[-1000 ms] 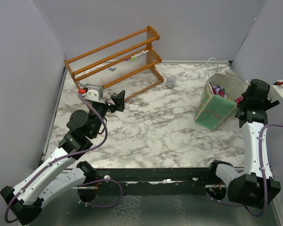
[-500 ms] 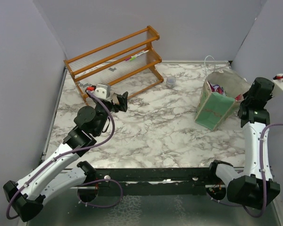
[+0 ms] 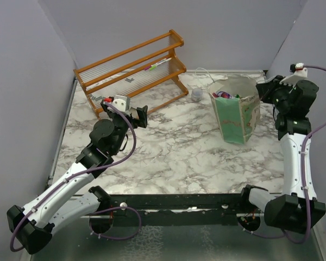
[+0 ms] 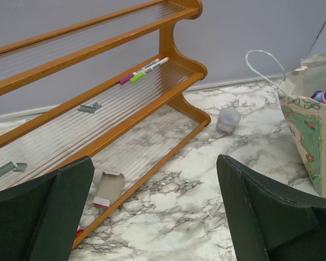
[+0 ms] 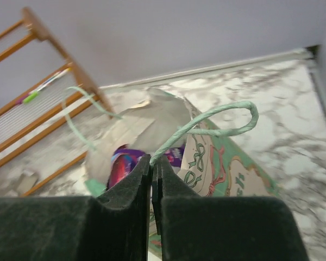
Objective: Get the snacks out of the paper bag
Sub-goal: Adjust the paper bag at the center of the board.
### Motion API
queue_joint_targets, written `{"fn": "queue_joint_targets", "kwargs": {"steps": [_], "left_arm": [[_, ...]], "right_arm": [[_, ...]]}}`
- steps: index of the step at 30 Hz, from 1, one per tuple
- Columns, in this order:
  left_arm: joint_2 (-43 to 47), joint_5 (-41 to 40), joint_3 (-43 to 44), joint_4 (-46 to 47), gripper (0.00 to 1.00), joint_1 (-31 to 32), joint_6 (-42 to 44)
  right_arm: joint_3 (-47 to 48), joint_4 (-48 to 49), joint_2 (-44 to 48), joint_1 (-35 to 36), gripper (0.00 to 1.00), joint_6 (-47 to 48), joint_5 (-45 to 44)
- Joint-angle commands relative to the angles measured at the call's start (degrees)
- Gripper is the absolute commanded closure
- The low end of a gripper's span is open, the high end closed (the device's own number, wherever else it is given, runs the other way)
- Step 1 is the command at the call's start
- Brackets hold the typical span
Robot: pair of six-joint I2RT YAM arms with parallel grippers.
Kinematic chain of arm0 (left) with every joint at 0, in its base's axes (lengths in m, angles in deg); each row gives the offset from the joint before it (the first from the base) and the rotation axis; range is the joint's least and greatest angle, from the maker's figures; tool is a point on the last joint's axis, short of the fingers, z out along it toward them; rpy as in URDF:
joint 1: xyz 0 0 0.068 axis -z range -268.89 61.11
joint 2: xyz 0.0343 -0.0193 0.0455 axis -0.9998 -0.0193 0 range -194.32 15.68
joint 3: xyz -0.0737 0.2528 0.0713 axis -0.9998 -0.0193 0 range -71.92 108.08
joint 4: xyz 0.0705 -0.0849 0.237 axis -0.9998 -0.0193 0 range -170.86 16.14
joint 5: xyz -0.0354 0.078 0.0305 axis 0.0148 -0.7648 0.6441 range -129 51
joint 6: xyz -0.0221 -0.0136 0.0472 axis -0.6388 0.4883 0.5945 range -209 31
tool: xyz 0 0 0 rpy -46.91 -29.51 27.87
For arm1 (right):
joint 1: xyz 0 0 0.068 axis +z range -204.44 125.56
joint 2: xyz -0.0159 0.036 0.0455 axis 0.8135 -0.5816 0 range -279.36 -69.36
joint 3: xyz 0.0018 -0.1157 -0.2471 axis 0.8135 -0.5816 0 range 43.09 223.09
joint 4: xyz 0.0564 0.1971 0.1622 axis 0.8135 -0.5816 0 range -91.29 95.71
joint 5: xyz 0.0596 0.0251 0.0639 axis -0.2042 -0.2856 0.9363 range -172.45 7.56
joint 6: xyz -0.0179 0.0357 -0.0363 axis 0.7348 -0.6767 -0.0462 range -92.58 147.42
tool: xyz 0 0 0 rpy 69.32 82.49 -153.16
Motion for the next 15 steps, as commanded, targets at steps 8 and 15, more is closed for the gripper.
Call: {"fn": "queue_joint_targets", "kwargs": {"steps": [8,15], "left_arm": [[-0.8,1.3,1.5,-1.2,0.01,-1.9,-2.1],[-3.0,6.5,3.5,-3.2,0.01,-4.0,-5.6]], "right_arm": [[0.4,6.4,-1.4,7.4,0.97,-2.1,32.7],[1.6,4.8,-1.2,12.3,0.96,-2.0,38.8]]}}
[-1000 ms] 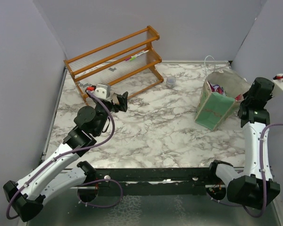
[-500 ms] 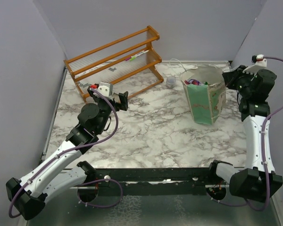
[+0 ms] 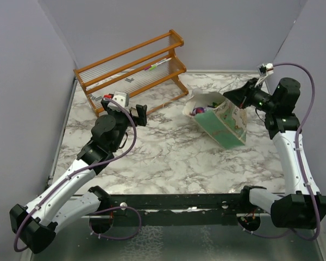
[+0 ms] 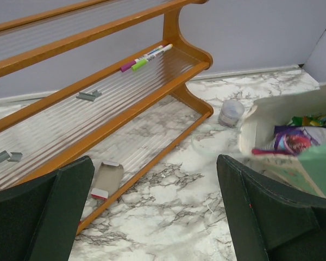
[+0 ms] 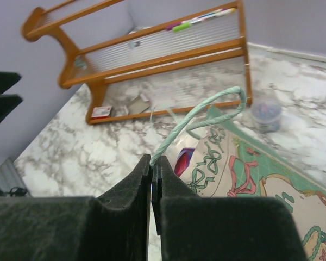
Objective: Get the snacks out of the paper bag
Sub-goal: Adjust the paper bag at the center of the board.
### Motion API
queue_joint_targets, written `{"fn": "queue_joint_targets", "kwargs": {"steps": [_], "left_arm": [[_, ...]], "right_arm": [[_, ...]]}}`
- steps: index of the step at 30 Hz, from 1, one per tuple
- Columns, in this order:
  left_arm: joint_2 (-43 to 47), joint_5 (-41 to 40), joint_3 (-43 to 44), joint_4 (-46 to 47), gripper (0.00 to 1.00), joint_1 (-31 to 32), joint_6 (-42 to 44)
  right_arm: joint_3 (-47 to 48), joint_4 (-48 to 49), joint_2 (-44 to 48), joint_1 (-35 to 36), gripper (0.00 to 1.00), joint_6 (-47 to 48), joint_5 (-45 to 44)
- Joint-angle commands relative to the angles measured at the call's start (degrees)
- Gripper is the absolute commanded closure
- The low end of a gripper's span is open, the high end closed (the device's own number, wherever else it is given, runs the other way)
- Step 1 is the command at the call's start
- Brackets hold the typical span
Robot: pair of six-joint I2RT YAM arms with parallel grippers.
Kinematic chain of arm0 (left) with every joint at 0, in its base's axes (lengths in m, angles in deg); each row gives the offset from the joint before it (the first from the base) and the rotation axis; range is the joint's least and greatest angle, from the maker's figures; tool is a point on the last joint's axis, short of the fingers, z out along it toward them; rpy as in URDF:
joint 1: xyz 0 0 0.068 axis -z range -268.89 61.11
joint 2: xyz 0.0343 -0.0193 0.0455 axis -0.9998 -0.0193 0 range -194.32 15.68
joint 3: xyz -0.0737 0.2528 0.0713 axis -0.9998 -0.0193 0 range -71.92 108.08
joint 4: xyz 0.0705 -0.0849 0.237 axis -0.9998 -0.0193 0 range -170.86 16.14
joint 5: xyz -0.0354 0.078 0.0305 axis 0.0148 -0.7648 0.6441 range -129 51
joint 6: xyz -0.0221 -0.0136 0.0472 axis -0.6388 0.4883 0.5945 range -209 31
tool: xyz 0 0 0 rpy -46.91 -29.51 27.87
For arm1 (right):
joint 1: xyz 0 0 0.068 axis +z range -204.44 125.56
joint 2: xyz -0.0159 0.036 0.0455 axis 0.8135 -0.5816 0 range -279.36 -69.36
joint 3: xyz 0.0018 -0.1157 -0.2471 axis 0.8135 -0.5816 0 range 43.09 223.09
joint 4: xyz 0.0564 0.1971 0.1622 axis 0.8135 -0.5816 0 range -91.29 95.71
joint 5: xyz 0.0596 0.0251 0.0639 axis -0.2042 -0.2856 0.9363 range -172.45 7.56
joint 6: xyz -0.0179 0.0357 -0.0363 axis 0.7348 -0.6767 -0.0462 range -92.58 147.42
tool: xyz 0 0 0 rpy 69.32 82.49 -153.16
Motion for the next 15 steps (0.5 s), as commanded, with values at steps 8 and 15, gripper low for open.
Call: {"fn": "queue_joint_targets", "kwargs": {"steps": [8,15], "left_arm": [[-2.1,10.1,1.9,-3.6,0.01,-1.2,-16.6],[-5.4,28.2,-2.1,3.6,0.01,-1.2,-24.7]], "right_arm": [[-2.1,6.3,2.5,3.9,0.96,-5.3,13.5],[-10.0,19.0,4.6,4.0,0.96,-14.7,19.1]]}}
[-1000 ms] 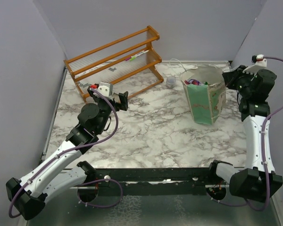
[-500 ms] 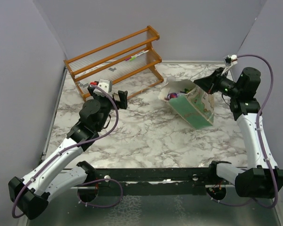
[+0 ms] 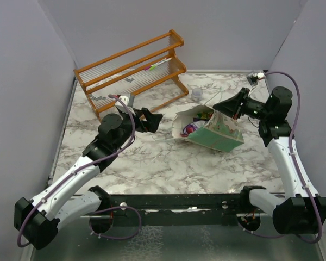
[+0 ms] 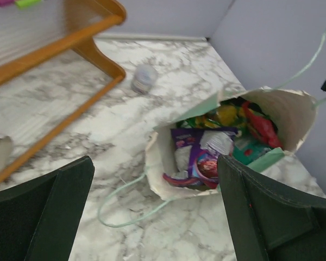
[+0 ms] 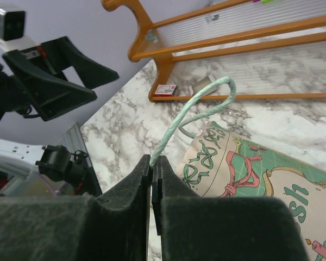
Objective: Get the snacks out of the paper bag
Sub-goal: Adjust the paper bag at the center of the board.
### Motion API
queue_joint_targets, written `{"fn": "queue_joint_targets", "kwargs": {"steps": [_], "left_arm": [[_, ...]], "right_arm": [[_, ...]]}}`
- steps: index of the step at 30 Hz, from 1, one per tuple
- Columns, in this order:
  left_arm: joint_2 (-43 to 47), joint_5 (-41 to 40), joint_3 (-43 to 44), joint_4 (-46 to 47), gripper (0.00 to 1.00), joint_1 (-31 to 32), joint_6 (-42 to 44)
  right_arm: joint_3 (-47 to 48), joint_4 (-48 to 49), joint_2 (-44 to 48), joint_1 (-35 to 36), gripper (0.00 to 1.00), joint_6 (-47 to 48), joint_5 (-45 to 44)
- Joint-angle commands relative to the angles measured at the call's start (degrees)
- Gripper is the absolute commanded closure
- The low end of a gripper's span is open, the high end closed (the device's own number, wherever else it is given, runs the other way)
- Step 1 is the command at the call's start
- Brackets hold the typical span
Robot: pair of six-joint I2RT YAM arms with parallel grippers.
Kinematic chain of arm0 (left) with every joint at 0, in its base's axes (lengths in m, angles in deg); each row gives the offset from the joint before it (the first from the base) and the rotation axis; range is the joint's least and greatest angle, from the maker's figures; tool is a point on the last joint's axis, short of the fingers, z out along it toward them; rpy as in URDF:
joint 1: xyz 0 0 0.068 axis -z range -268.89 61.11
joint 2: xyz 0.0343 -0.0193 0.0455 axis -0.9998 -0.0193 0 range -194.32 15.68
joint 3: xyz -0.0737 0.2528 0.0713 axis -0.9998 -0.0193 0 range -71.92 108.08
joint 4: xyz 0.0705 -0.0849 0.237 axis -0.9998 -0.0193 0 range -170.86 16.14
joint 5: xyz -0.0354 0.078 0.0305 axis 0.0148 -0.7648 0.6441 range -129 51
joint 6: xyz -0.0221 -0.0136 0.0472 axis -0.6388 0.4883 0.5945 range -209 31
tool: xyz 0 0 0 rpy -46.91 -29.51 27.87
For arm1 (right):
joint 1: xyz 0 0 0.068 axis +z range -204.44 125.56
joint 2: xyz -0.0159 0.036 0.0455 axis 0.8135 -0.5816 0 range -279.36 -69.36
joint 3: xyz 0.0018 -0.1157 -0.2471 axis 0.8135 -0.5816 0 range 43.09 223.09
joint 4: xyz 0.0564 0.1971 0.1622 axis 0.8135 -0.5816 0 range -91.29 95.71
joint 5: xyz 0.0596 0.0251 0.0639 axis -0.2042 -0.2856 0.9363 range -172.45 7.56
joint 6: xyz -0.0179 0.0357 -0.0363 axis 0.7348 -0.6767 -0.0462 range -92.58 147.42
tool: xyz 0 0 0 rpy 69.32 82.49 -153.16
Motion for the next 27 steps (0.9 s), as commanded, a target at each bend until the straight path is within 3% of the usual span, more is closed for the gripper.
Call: {"fn": "queue_joint_targets", "kwargs": {"steps": [1,4,11,14,17,23,27], "left_arm": [[-3.7,14.7,-0.8,4.3,0.01,0.0,-6.7],[-7.2,17.5,1.7,2.2,0.01,0.1,-6.3],[-13.7,5.3,3.1,-7.1,0.01,0.0,-13.3],[-14.6,10.9,-0.9,-3.0,0.01,0.0,-16.6],[-15.3,18.5,-8.0,7.0,0.01,0.0,-20.6],[-21.8,20.7,-10.2,9.2,0.02,0.0,-20.6],[-25.5,21.9,-9.3,9.2,0.18,0.0,-20.9]], "right_arm": [[-3.6,12.4,3.0,0.2,0.96,-8.0,6.1],[-3.9,10.9,4.2,0.2,0.95,-7.1,5.7],[-4.9,10.0,5.3,0.2,0.95,-7.0,3.2],[-4.5,10.5,5.0,0.2,0.95,-7.3,3.3],[-3.7,10.1,4.8,0.1,0.95,-7.0,3.4],[-3.6,10.4,4.5,0.2,0.95,-7.5,3.9],[-3.9,10.1,4.5,0.2,0.95,-7.5,3.5]]}}
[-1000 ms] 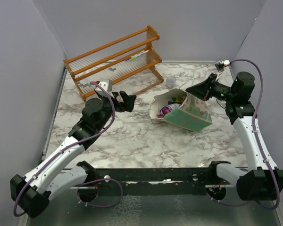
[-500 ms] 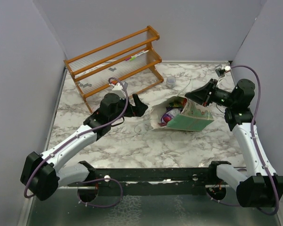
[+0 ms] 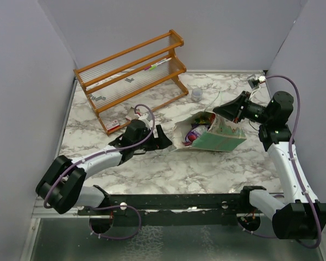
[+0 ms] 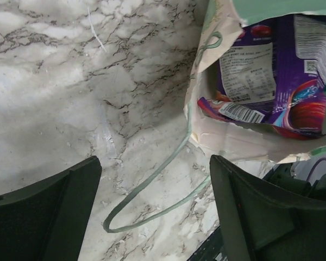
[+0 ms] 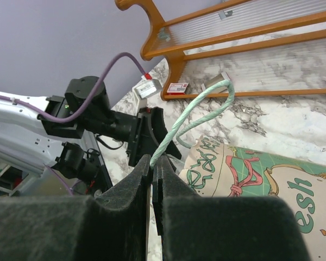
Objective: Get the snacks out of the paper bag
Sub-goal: Adjust the paper bag at the center of the board.
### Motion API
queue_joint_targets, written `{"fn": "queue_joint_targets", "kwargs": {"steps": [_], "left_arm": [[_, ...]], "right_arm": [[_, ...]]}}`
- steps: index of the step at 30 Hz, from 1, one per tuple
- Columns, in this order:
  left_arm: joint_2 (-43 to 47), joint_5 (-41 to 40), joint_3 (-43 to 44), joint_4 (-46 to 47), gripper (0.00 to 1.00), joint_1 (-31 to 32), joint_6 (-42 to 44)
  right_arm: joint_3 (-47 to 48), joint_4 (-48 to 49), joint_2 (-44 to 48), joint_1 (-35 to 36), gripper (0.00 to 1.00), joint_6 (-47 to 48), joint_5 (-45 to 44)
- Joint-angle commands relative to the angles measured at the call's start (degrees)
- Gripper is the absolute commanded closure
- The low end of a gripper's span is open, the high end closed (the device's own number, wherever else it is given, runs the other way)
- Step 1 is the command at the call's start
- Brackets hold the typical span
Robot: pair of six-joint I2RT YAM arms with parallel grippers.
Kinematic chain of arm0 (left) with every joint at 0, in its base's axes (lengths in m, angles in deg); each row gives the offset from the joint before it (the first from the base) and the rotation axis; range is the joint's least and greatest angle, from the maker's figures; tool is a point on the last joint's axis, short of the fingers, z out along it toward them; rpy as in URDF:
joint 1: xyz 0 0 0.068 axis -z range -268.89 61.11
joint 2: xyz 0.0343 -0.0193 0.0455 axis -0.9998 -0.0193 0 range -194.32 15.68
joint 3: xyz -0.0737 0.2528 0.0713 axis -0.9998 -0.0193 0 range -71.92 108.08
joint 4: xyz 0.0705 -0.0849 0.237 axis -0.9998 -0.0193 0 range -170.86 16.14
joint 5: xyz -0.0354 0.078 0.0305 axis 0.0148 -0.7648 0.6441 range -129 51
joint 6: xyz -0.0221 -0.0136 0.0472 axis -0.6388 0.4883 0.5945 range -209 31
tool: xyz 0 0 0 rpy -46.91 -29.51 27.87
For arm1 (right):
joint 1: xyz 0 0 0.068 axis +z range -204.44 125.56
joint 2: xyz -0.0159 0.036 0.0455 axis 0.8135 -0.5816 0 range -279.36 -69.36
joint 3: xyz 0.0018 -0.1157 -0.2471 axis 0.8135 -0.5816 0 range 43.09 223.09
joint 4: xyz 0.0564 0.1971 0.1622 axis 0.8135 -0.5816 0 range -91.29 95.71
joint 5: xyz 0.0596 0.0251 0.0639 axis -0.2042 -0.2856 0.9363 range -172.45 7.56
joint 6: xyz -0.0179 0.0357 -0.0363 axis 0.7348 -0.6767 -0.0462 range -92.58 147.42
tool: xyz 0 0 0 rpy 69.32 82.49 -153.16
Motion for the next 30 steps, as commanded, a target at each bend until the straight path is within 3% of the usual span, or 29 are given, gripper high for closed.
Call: {"fn": "queue_joint_targets", "kwargs": {"steps": [1,5,8,10,14,22,30], "left_arm": [[-2.6,4.4,1.0,4.0,0.26,0.0,-1.6],[-1.5,5.8,1.0,4.9,0.53,0.0,-3.2],[0.3,6.0,1.9,3.1,0.82,0.0,-3.8],[1.7,6.4,3.1,1.7,0.92,0.0,-4.2],[4.3,7.2,4.8,1.1,1.0,0.1,-5.4],[6.5,7.9,7.2,-0.2,1.0,0.1,-5.1],[5.7,8.8,7.6,0.2,1.0,0.1,-5.1]], "right_arm": [[1.3,4.3,0.7,0.2,0.95,-1.3,0.6],[0.7,5.4,0.8,0.2,0.95,-2.5,0.8],[0.0,7.7,0.2,0.2,0.94,-4.3,1.2],[-0.5,8.8,-0.3,0.2,0.94,-5.3,1.8],[-2.2,12.9,-1.3,0.3,0.89,-8.1,2.9],[-3.7,18.2,-4.1,2.0,0.78,-10.8,4.3],[-2.9,25.7,-9.1,5.3,0.75,-15.0,4.6]]}}
